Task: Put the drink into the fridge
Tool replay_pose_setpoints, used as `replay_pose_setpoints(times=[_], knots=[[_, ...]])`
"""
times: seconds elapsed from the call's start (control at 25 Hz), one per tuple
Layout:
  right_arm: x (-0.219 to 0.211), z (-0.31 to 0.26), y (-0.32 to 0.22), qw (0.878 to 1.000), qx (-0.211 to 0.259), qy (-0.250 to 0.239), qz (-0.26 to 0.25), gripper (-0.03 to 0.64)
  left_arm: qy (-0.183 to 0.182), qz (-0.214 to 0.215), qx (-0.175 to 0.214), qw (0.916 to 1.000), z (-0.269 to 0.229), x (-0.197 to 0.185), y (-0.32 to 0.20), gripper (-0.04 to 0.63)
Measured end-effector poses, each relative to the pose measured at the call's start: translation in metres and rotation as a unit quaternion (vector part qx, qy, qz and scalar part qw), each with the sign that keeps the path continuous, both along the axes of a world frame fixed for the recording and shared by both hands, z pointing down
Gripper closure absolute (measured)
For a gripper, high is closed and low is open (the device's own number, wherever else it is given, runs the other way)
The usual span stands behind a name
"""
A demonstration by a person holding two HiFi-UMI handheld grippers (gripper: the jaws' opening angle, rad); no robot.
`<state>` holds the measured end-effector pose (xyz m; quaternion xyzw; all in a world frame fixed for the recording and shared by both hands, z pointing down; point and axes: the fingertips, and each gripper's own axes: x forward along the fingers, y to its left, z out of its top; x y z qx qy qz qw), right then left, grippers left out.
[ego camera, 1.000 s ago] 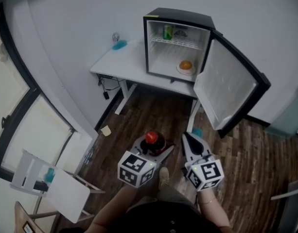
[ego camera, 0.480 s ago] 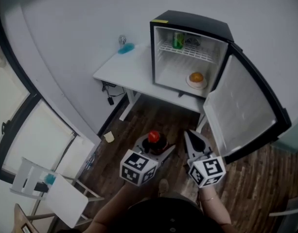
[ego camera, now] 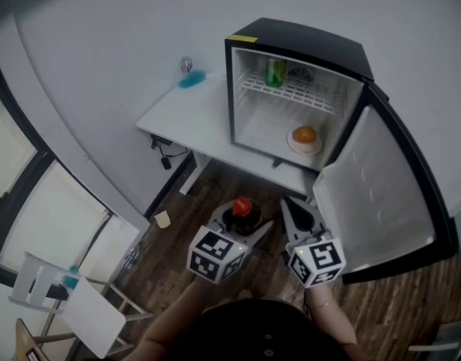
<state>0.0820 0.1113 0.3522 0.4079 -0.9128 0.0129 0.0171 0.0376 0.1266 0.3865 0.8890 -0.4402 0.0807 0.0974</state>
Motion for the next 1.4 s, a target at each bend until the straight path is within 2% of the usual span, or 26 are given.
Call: replay_pose_setpoints(times=[0.52, 0.84, 1.4], knots=[[0.001, 0.013, -0.025, 1.0, -0.018, 0.006, -0.014, 0.608, 0.0, -0.005, -0.027, 0.9996, 0.015, 0.008, -0.029, 0.276], [0.009, 0.013, -0.042, 1.0, -0.006, -0.005, 0.017, 0.607, 0.002, -0.001, -0.037, 0.9993, 0.023, 0.005, -0.041, 0.276], [-0.009, 0.014, -0.131, 0.999, -0.007, -0.002, 0.042, 0.608, 0.004, 0.018, -0.029, 0.9994, 0.022, -0.018, -0.135, 0.276]])
